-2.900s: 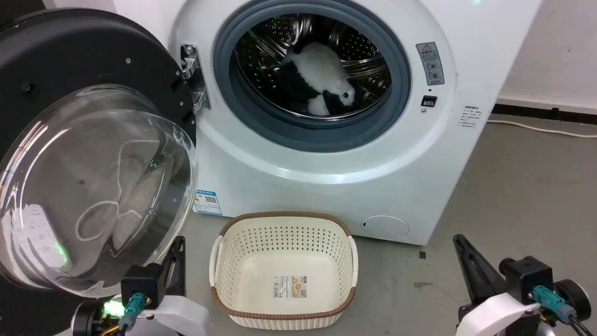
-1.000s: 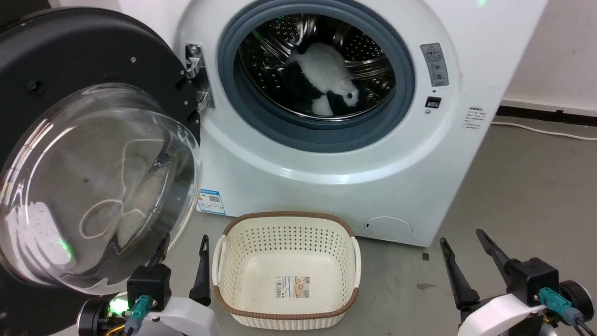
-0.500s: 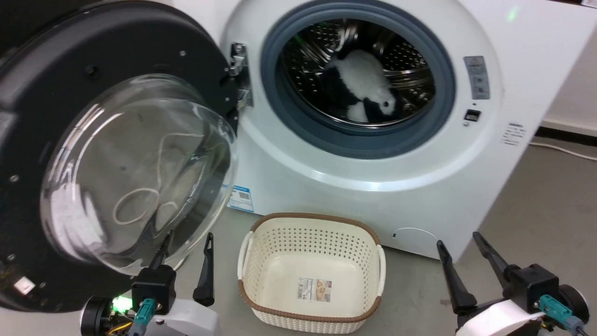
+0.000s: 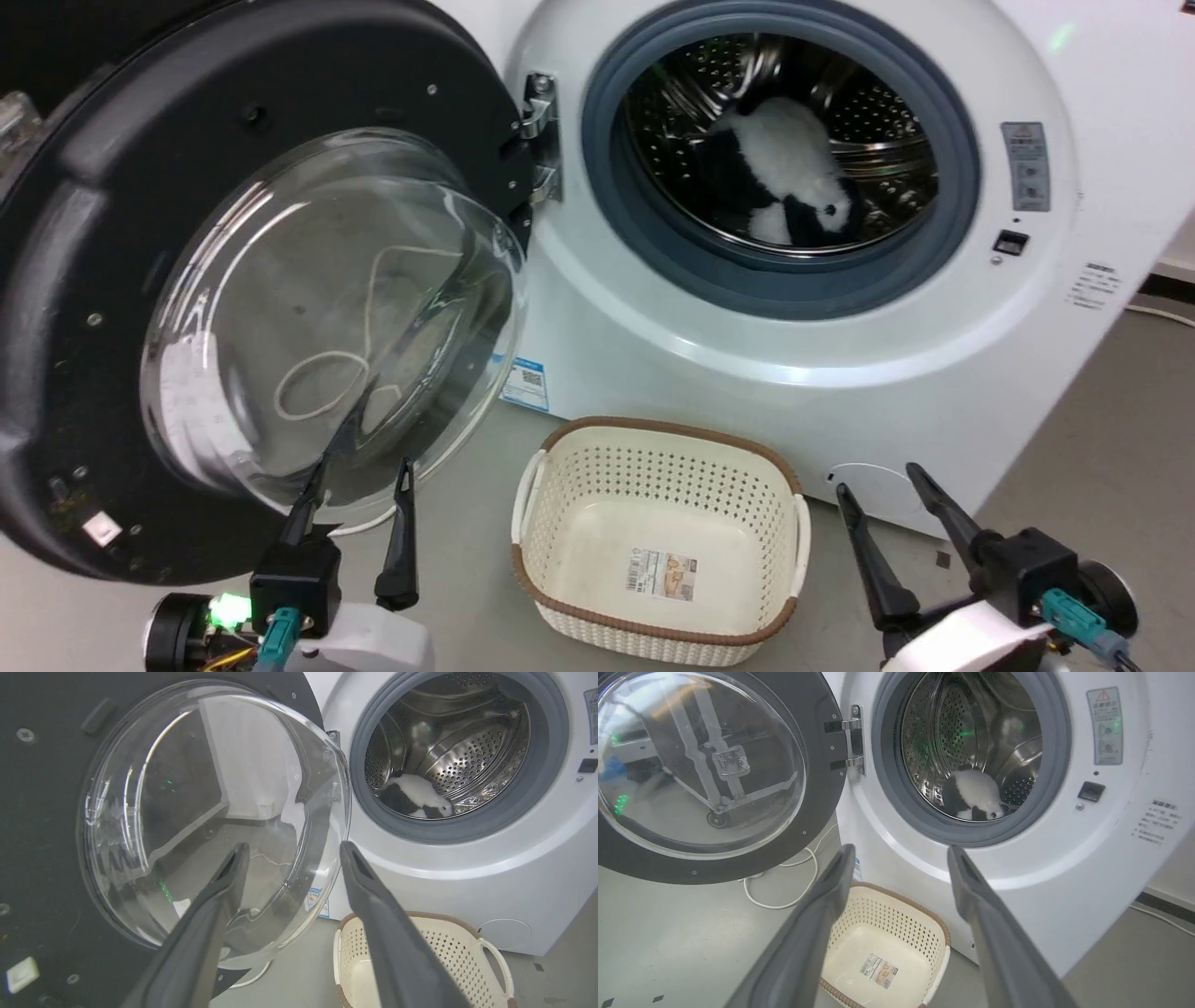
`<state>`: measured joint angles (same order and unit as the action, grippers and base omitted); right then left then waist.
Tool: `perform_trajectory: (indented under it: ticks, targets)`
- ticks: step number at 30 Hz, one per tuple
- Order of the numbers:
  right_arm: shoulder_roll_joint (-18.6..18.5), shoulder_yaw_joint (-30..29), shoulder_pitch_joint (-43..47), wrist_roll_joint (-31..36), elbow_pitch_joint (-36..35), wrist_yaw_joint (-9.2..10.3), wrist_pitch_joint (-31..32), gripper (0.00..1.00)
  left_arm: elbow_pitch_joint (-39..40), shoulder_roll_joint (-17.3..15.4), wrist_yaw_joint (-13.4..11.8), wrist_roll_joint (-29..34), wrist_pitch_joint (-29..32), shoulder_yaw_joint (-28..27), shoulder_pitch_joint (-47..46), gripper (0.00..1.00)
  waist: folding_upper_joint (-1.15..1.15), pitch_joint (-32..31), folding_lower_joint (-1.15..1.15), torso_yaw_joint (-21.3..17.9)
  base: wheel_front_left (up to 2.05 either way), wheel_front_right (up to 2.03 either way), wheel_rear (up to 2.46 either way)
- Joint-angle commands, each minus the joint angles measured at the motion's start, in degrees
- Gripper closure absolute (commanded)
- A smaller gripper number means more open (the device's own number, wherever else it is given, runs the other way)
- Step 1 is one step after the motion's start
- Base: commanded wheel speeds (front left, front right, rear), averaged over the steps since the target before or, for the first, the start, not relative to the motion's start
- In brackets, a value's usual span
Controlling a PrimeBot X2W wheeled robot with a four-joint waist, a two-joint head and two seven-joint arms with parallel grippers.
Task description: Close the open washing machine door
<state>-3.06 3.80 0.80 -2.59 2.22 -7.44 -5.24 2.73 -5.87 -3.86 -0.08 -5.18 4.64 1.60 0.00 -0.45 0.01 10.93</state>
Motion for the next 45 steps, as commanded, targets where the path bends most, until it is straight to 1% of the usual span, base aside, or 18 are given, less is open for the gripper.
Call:
perform_trajectory:
  ticks: [1, 10, 27, 29, 38, 45]
  targets:
    - [0.07, 1.15, -1.22, -0.58, 0.92, -0.02, -0.86, 0.00, 0.85, -0.43, -0.97, 0.07, -0.91, 0.33, 0.97, 0.00, 0.00, 0.24, -0.01, 1.12, 0.00, 0.00, 0.00]
    - [-0.27, 3.47, -2.33, -1.58, 2.47, -0.02, -1.93, 0.00, 1.88, -1.03, -2.42, 0.13, -1.99, 1.19, 1.72, 0.00, 0.00, 0.46, -0.01, 3.40, -0.05, -0.05, -0.05]
    - [-0.89, 5.78, -3.16, -3.38, 3.43, -0.03, -3.97, 0.00, 3.40, -2.71, -5.03, 0.40, -4.02, 3.60, 2.22, 0.00, 0.00, 0.53, -0.01, 7.47, -0.06, -0.06, -0.06]
    - [-0.90, 6.41, -3.29, -3.74, 3.70, -0.03, -4.45, 0.00, 3.87, -3.09, -5.78, 0.24, -4.50, 3.99, 2.38, 0.00, 0.00, 0.47, -0.01, 8.38, -0.01, -0.01, -0.01]
    - [-1.24, 7.58, -3.77, -4.66, 4.39, -0.03, -5.53, 0.00, 5.34, -3.76, -7.44, 0.08, -5.58, 4.97, 2.40, 0.00, 0.00, 0.35, -0.01, 10.45, 0.00, 0.00, 0.00]
    - [-1.18, 7.83, -3.24, -5.09, 4.50, -0.03, -6.37, 0.00, 5.71, -4.61, -8.06, -0.22, -6.42, 5.81, 2.69, 0.00, 0.00, 0.39, -0.01, 12.12, 0.00, 0.00, 0.00]
